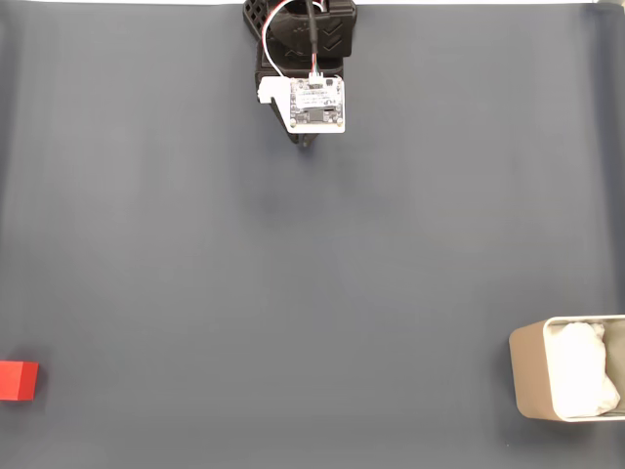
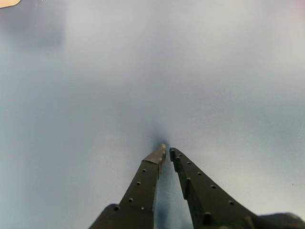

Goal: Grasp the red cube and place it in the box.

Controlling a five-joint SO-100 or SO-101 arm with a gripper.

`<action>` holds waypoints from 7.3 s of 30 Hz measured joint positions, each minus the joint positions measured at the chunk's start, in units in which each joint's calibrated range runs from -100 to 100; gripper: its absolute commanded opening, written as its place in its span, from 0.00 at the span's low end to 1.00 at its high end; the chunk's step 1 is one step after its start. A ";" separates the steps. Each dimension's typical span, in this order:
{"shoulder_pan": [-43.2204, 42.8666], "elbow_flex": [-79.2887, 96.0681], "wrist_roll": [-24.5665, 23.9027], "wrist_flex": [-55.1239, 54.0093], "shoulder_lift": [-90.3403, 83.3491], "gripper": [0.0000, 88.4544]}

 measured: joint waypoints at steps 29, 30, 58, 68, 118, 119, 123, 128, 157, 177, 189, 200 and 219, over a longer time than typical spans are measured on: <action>0.00 0.00 0.00 0.00 0.00 0.00; 0.00 0.00 0.00 0.00 0.00 0.00; 1.19 -8.95 0.00 -17.42 7.99 0.00; 0.45 -39.69 0.68 -21.24 27.44 0.00; 24.11 -101.36 0.20 -14.72 85.19 0.03; 24.48 -102.35 0.20 -14.80 86.41 0.03; 25.37 -106.87 0.20 -14.96 91.79 0.03; 26.56 -112.39 0.00 -16.07 98.39 0.03; 34.50 -144.39 -0.29 -24.74 135.56 0.38; 35.83 -147.47 0.15 -39.46 148.94 0.46; 36.65 -155.15 1.22 -43.12 157.36 0.48; 36.65 -158.41 1.42 -44.87 162.40 0.49; 34.50 -158.95 1.42 -46.86 164.83 0.49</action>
